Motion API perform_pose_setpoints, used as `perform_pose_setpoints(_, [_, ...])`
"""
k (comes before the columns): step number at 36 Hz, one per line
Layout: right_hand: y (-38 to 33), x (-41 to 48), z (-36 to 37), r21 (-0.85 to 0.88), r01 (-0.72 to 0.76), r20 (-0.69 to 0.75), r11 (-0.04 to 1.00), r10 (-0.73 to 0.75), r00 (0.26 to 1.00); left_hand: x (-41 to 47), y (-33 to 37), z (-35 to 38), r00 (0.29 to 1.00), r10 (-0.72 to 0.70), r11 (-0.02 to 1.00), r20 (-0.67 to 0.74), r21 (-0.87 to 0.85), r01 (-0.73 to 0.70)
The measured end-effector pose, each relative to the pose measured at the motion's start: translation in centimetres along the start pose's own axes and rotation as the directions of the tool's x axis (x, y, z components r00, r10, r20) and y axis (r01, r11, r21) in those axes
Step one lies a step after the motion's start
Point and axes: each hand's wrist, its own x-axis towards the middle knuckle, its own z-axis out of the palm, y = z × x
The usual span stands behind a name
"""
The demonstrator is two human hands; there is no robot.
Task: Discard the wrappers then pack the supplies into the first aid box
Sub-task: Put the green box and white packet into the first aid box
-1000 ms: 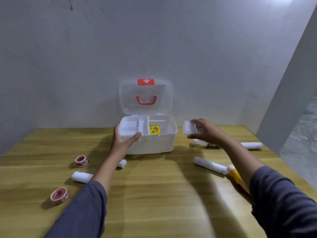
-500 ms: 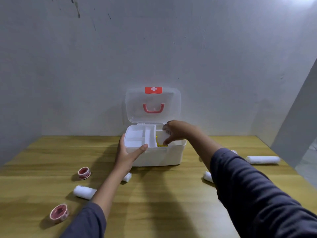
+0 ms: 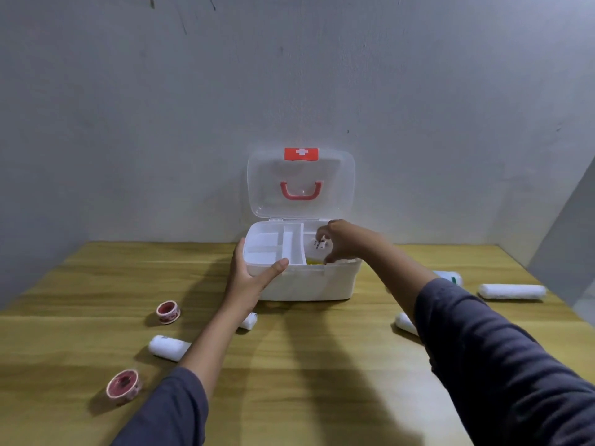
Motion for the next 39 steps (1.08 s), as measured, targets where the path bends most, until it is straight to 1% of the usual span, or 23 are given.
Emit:
perform_pose_setpoints(4, [-0.8, 0.1, 0.2, 0.009, 0.05, -0.044, 0.999, -0.049, 0.998, 0.0, -0.1, 0.0, 1.0, -0.014, 1.0, -0.005, 0.001, 0.014])
perform_pose_setpoints(8, [-1.7, 0.1, 0.3, 0.088, 0.092, -0.121, 0.992, -0.081, 0.989, 0.0, -0.1, 0.0, 1.0, -0.02, 1.0, -0.016, 0.002, 0.02])
perform_pose_setpoints(11, [-1.9, 0.0, 0.3, 0.164, 0.089, -0.146, 0.982, -0.065, 0.987, 0.0, 0.0, 0.2, 1.0, -0.009, 1.0, -0.024, 0.003, 0.009])
perform_pose_setpoints(13, [-2.0, -0.1, 0.4, 0.183, 0.083, -0.152, 0.98, -0.055, 0.987, -0.1, 0.0, 0.2, 1.0, -0.009, 1.0, -0.028, 0.004, 0.009])
perform_pose_setpoints(15, [-1.9, 0.0, 0.6, 0.161, 0.057, -0.154, 0.985, -0.032, 0.987, 0.0, 0.0, 0.1, 1.0, -0.013, 1.0, -0.025, 0.007, 0.013])
perform_pose_setpoints(19, [-1.5, -0.2, 0.5, 0.077, -0.038, -0.14, 0.996, 0.049, 0.989, 0.1, -0.1, -0.1, 0.999, -0.038, 0.999, -0.01, 0.025, 0.038])
perform_pose_setpoints(22, [-1.4, -0.4, 0.6, 0.073, -0.062, -0.135, 0.995, 0.072, 0.988, 0.1, -0.1, -0.2, 0.999, -0.041, 0.999, -0.008, 0.03, 0.041])
perform_pose_setpoints(28, [-1.8, -0.3, 0.9, 0.187, -0.051, -0.162, 0.981, 0.082, 0.983, 0.0, 0.1, 0.0, 0.999, -0.029, 0.998, -0.018, 0.057, 0.03])
perform_pose_setpoints(30, [-2.0, -0.8, 0.4, 0.257, -0.043, -0.185, 0.966, 0.093, 0.978, -0.1, 0.2, 0.0, 0.999, -0.031, 0.998, -0.031, 0.056, 0.033])
perform_pose_setpoints(34, [-1.4, -3.9, -0.5, 0.393, -0.034, -0.32, 0.919, 0.171, 0.932, 0.1, -0.1, 0.2, 0.999, -0.03, 0.997, -0.04, 0.064, 0.033])
perform_pose_setpoints(37, [-0.3, -8.0, -0.3, 0.499, -0.041, -0.415, 0.866, 0.28, 0.866, 0.3, 0.0, 0.0, 0.999, -0.047, 0.997, -0.023, 0.064, 0.048])
perform_pose_setpoints(39, [0.8, -11.0, 0.3, 0.561, -0.072, -0.439, 0.825, 0.371, 0.818, 0.1, 0.1, 0.1, 0.998, -0.056, 0.998, -0.016, 0.042, 0.056])
